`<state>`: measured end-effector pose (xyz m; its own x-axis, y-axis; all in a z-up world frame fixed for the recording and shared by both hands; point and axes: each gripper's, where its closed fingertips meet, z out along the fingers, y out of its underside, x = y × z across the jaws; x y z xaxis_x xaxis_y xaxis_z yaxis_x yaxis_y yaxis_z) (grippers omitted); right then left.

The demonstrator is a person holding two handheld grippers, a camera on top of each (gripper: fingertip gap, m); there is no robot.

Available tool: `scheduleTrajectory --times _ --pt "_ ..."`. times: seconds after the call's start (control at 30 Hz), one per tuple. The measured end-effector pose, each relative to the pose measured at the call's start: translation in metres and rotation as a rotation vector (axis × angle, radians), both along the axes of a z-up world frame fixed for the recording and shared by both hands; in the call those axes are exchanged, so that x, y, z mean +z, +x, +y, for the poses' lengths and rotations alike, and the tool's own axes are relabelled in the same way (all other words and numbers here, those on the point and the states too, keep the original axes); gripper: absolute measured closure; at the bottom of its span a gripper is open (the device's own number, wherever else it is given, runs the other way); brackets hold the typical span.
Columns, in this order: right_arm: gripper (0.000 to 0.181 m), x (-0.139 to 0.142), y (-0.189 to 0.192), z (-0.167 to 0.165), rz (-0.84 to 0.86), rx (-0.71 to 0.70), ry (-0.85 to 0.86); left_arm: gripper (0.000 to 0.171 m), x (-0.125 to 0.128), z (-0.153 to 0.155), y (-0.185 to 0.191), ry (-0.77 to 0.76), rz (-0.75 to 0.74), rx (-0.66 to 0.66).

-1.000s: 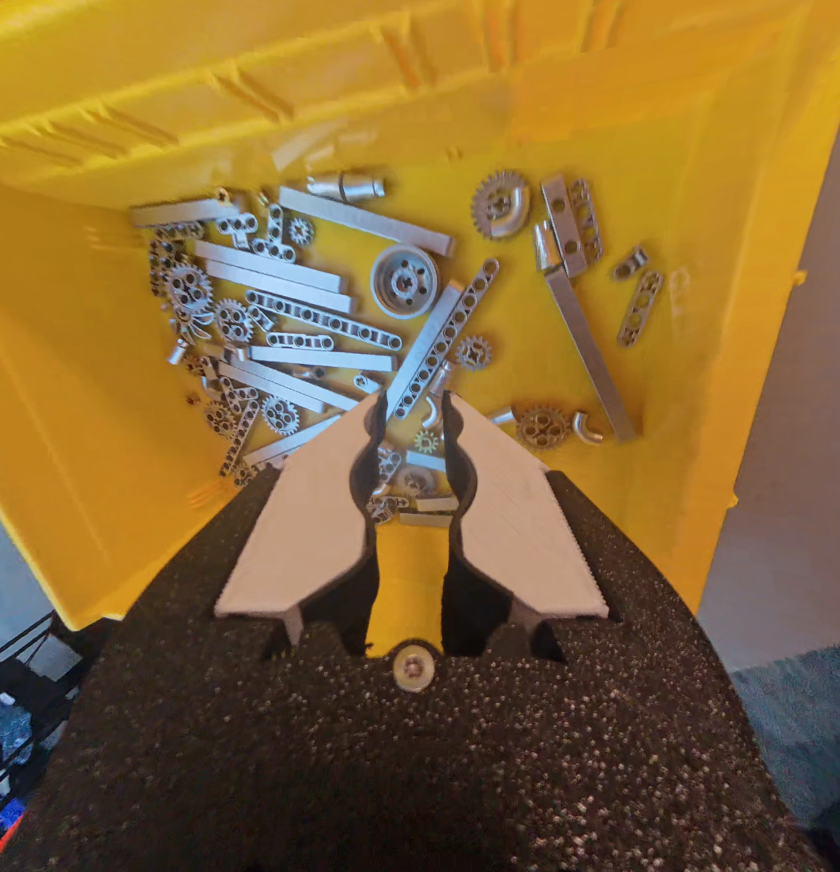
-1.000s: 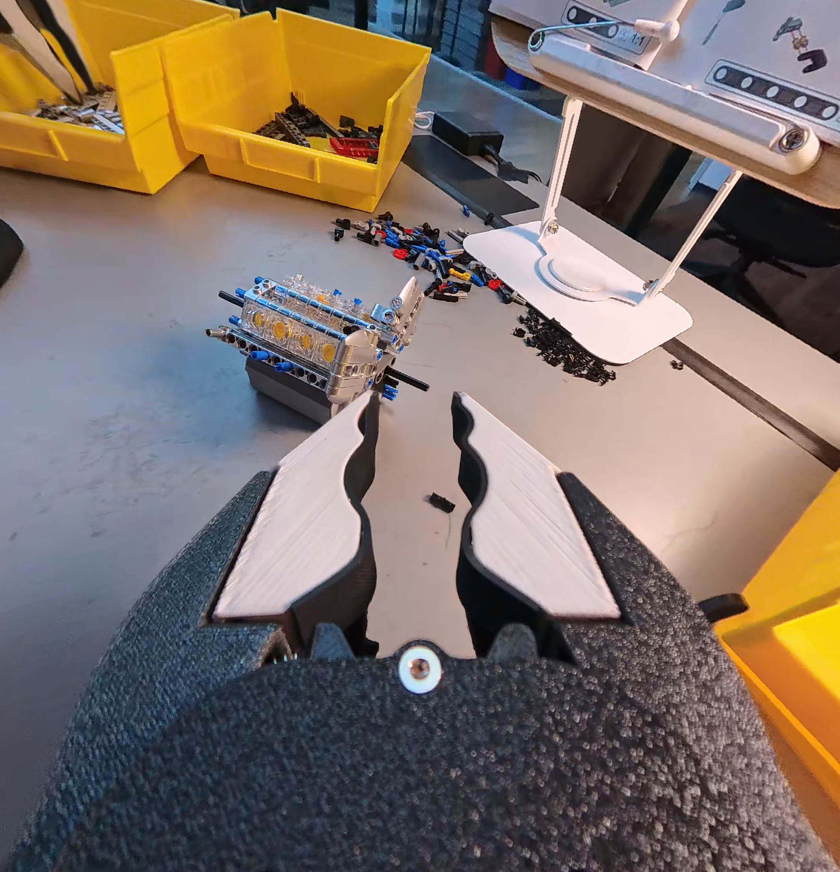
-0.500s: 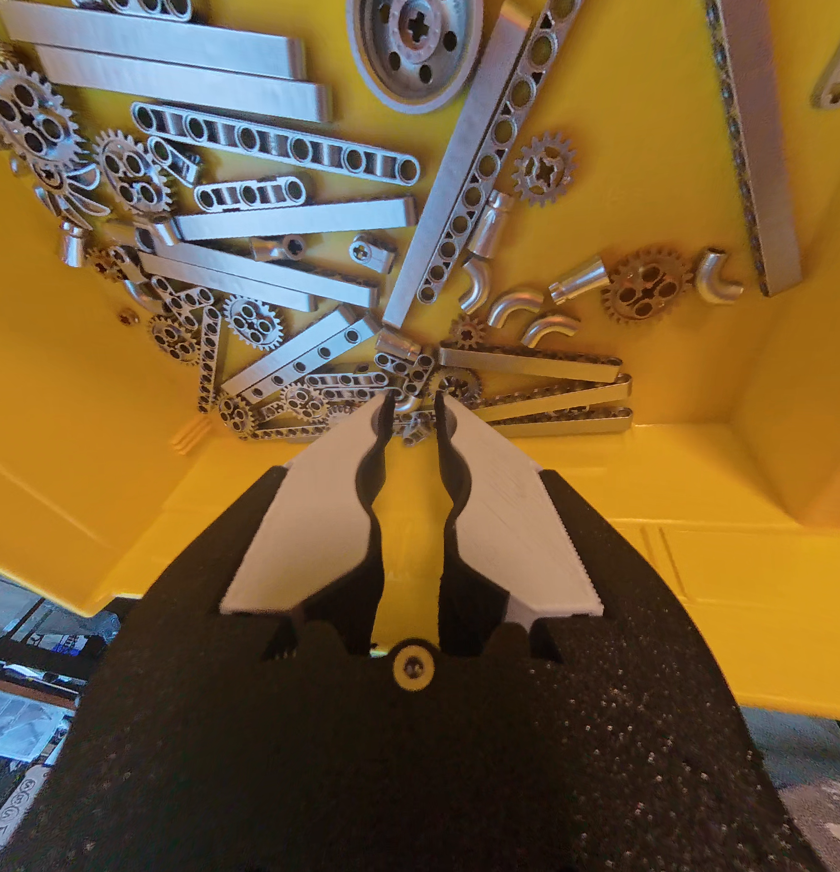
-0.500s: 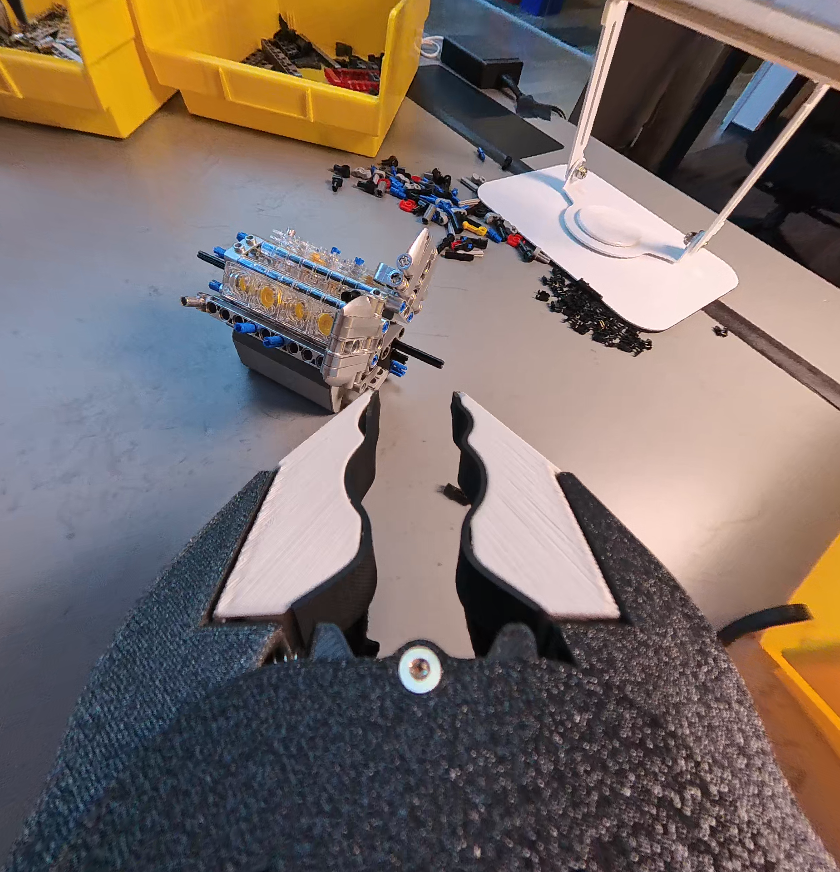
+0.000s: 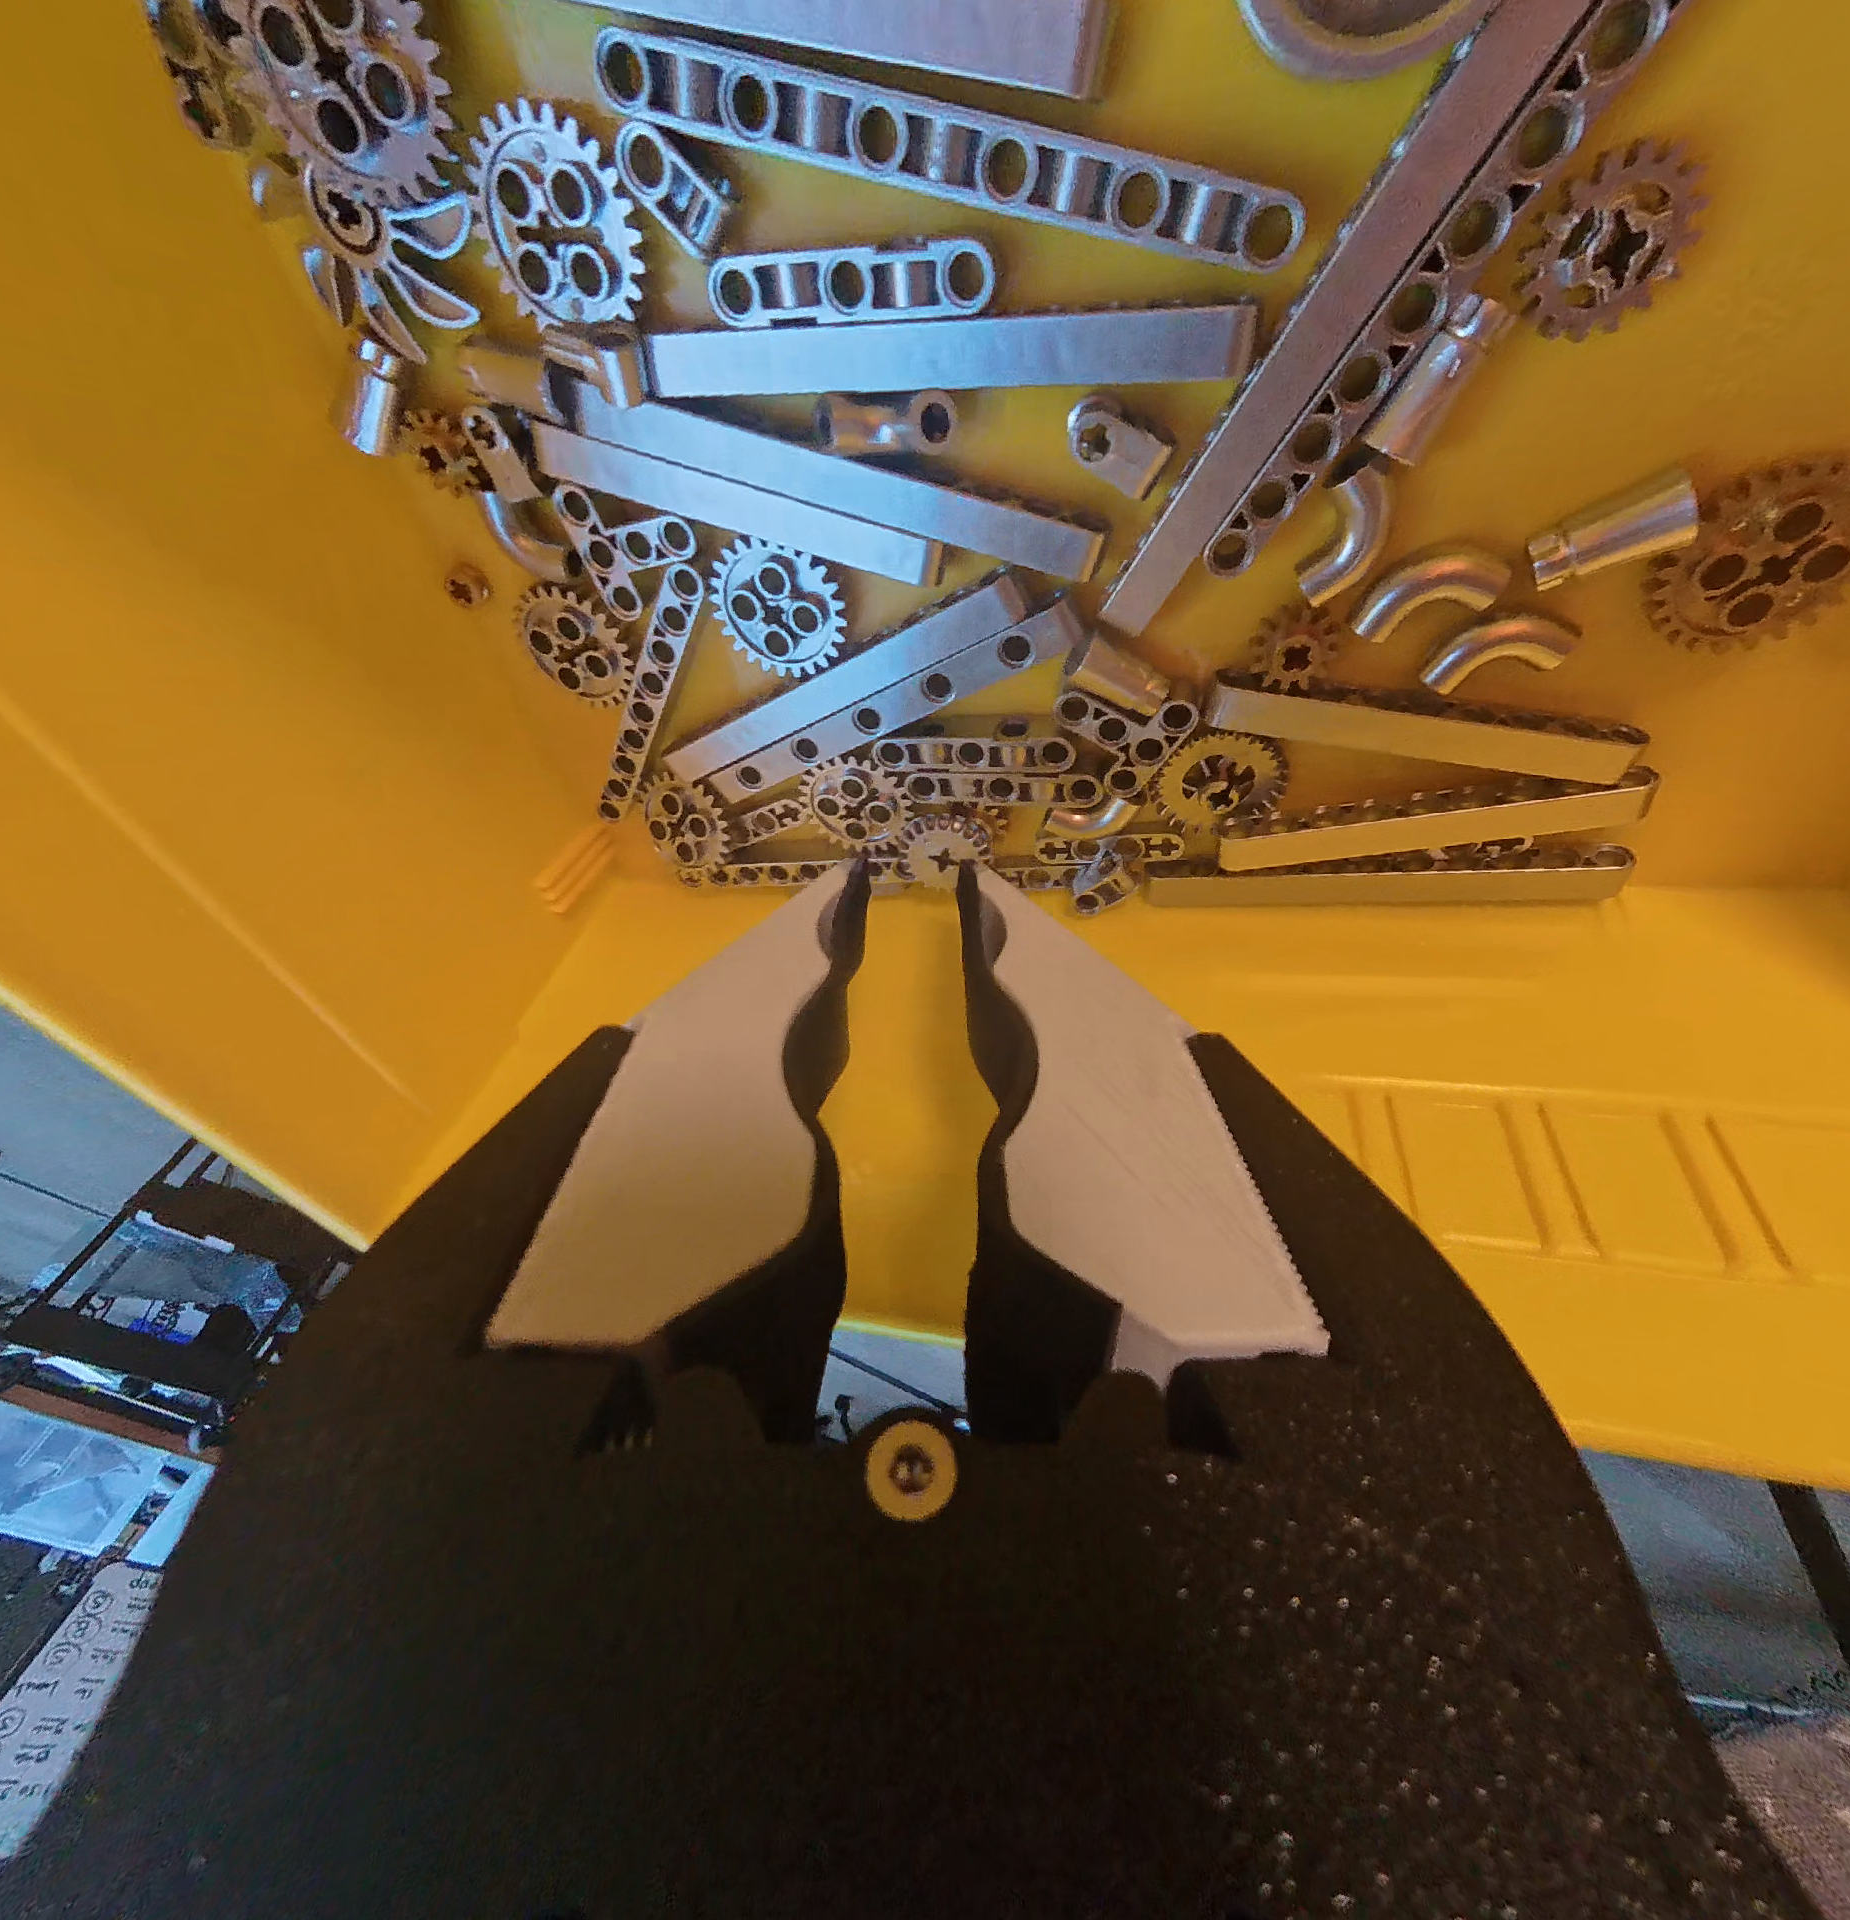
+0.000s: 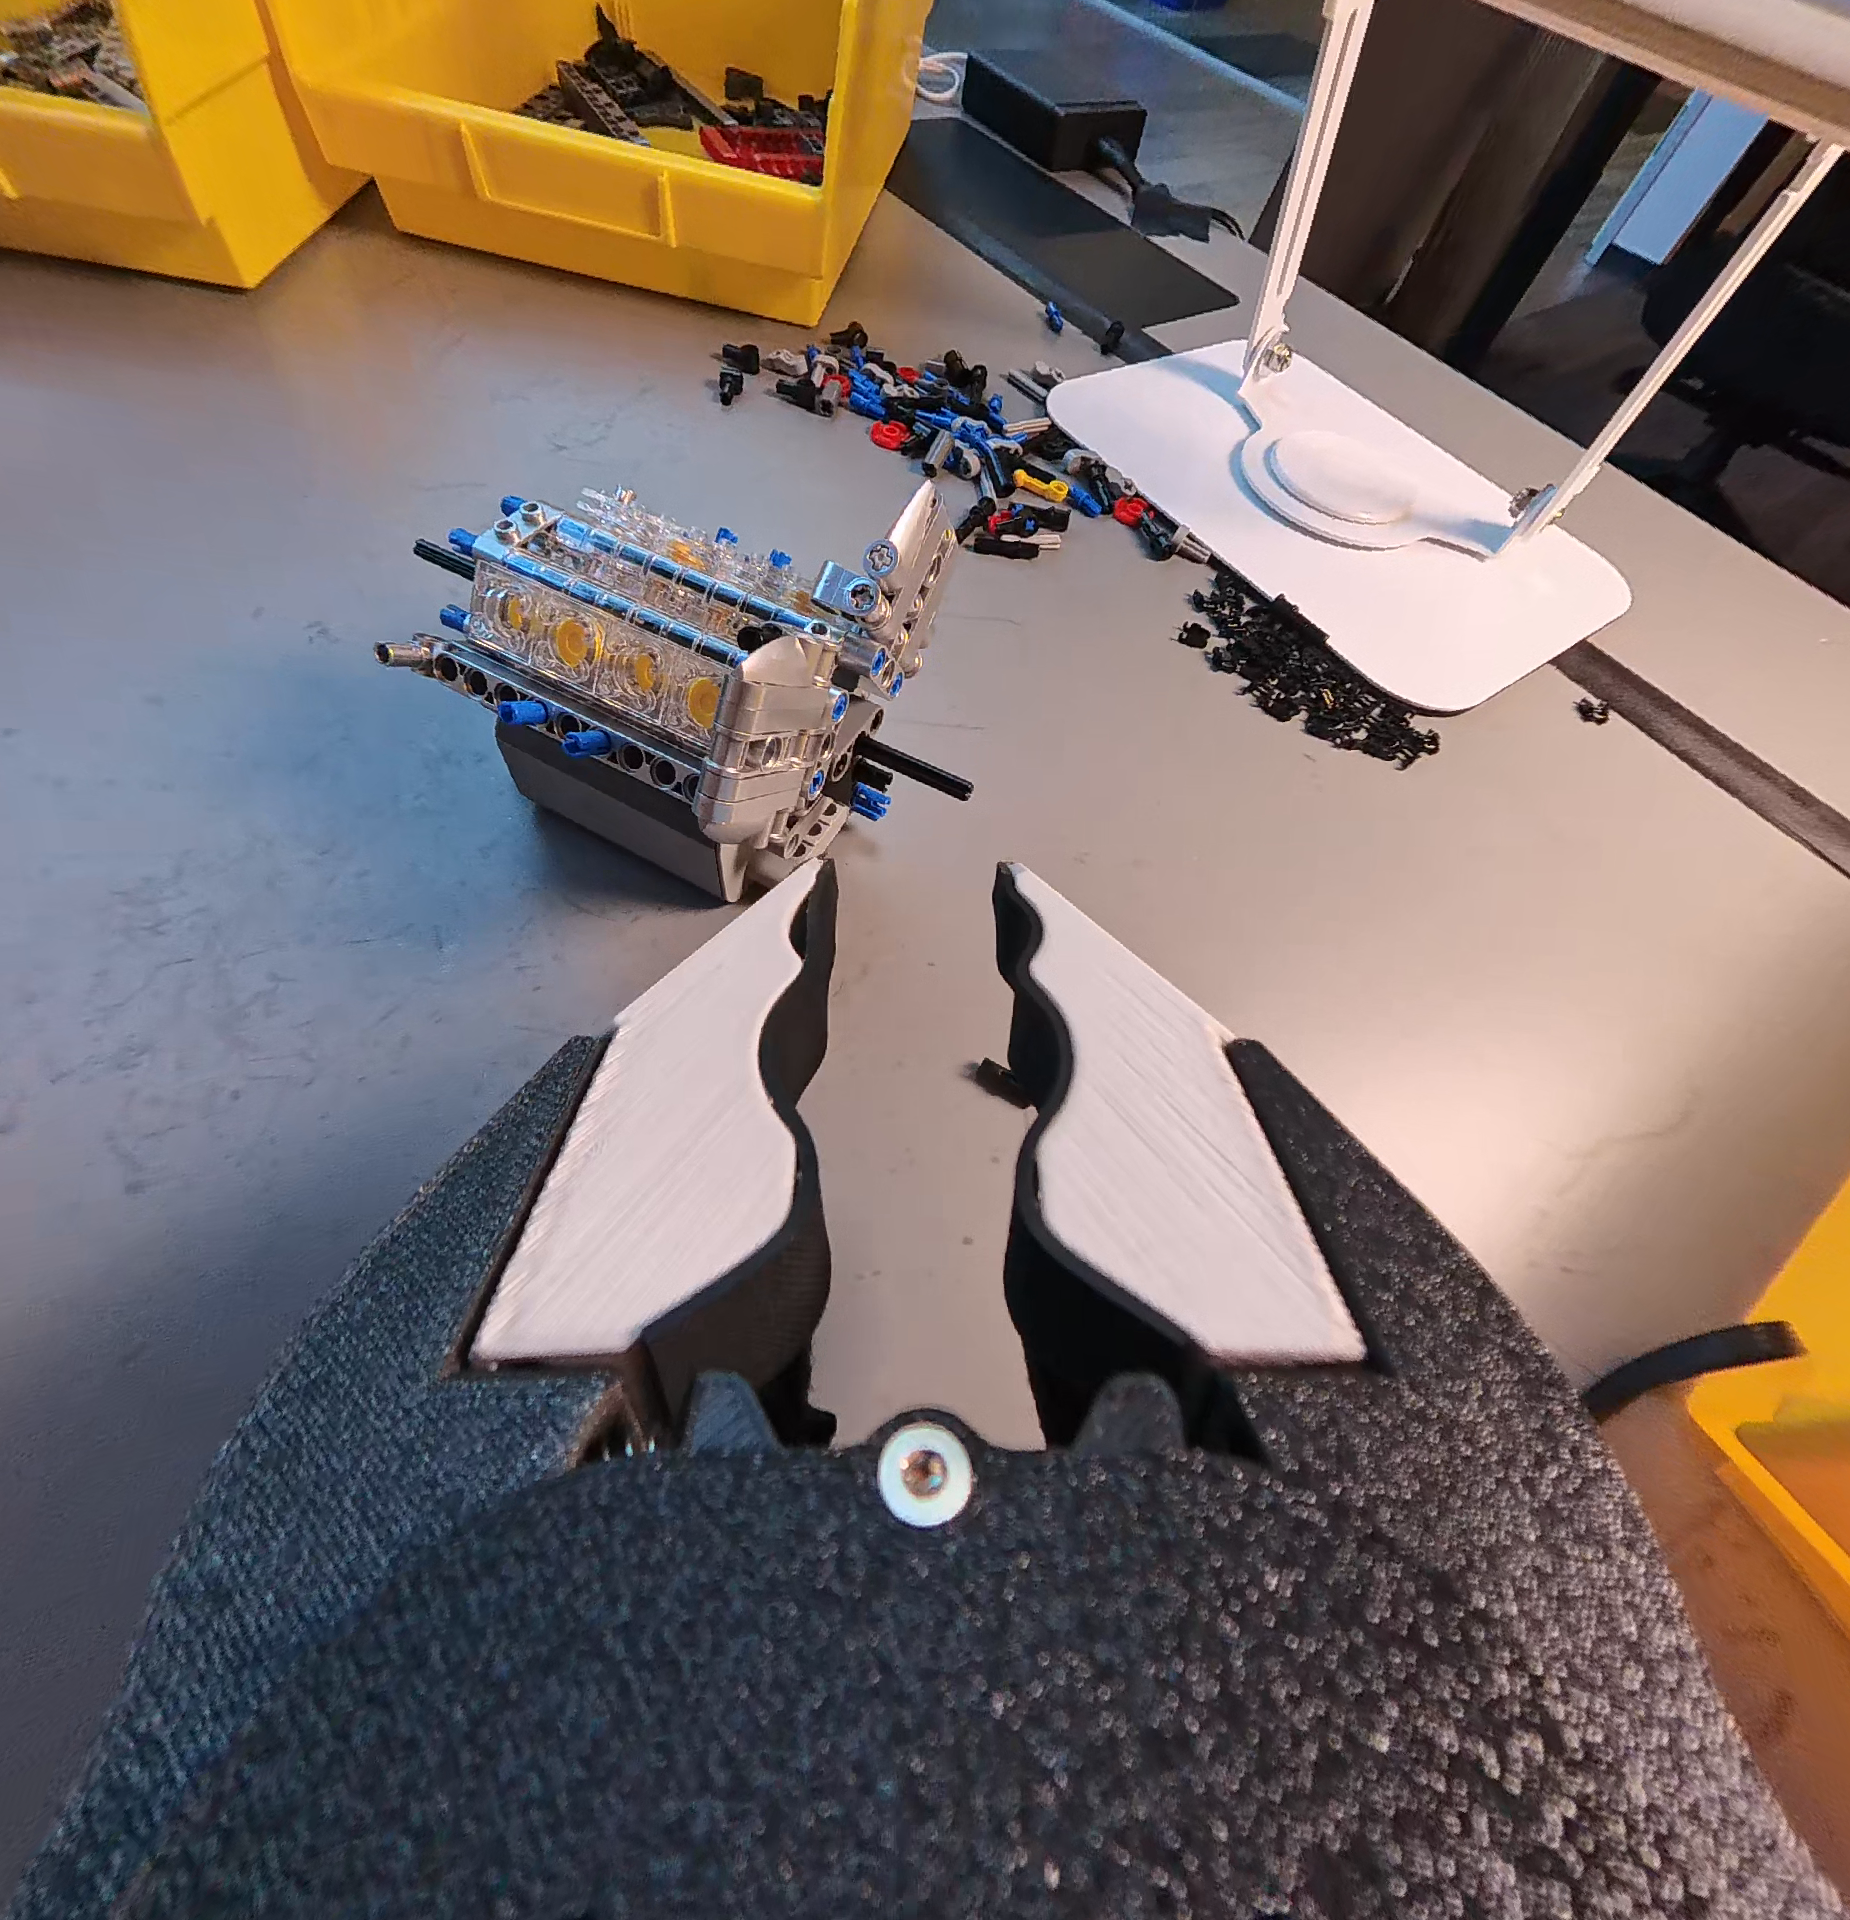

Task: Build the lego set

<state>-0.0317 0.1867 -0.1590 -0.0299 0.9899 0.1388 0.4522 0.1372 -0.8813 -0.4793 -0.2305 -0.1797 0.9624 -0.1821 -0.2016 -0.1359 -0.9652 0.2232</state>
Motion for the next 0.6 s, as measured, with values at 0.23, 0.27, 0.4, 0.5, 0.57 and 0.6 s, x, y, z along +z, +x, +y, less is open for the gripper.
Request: scheduleTrajectory --times 0.23,0.27,0.4,0.5,0.57,0.6 --pt "0.151 0.007 0.0 -0.007 0.037 0.041 0.0 0.156 0.012 0.0 -0.028 0.006 0.056 0.024" --pt "0.151 0.011 0.0 -0.011 0.057 0.065 0.005 0.156 0.013 0.001 -0.031 0.014 0.055 0.033" --pt "0.151 0.027 0.001 -0.028 0.132 0.159 0.036 0.156 0.015 0.0 -0.041 0.027 0.042 0.06" --pt "0.148 0.03 0.003 -0.031 0.145 0.177 0.044 0.156 0.014 0.001 -0.046 0.039 0.034 0.072" --pt "0.146 0.031 0.004 -0.032 0.152 0.189 0.043 0.156 0.013 0.002 -0.049 0.045 0.028 0.078" --pt "0.143 0.031 0.004 -0.034 0.153 0.199 0.042 0.156 0.012 0.002 -0.05 0.049 0.022 0.08"
